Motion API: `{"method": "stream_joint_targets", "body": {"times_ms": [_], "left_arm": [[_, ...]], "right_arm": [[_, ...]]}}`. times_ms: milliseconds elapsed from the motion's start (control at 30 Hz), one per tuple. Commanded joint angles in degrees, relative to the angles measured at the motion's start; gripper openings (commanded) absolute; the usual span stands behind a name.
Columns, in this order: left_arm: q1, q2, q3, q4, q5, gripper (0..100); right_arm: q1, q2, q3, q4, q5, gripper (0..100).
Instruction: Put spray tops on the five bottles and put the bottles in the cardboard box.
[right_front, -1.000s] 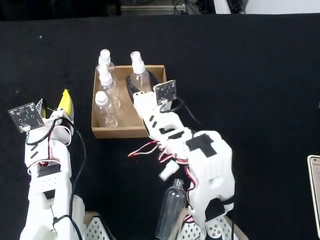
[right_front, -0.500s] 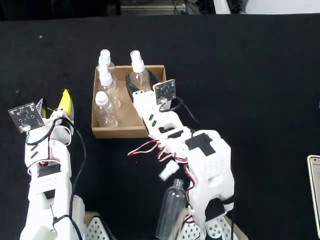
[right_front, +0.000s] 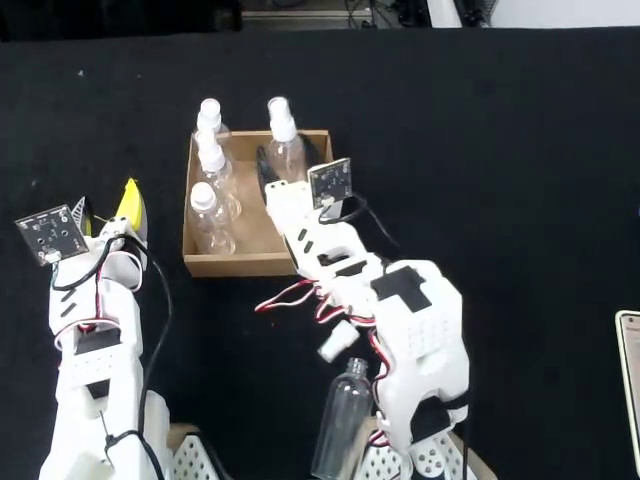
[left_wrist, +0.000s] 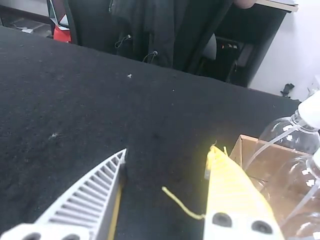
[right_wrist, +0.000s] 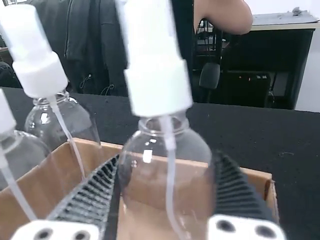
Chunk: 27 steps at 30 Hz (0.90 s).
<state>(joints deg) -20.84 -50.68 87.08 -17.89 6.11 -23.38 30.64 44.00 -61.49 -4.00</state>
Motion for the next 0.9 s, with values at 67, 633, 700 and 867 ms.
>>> {"method": "stream_joint_targets", "body": {"times_ms": [67, 633, 700, 867], "left_arm": [[0.0, 0.1, -0.5, -1.5, 0.4, 23], [0.0, 0.1, -0.5, -1.4, 0.4, 23], [0.0, 0.1, -0.5, -1.4, 0.4, 23], [0.0, 0.1, -0.5, -1.4, 0.4, 23]], "right_arm": [[-1.2, -0.8, -1.8, -1.6, 0.0, 23.0], [-1.2, -7.2, 2.3, -1.6, -0.1, 22.4], [-1.2, -7.7, 2.4, -1.5, -0.1, 22.4], [-1.2, -8.3, 2.4, -1.5, -0.1, 22.4]]}}
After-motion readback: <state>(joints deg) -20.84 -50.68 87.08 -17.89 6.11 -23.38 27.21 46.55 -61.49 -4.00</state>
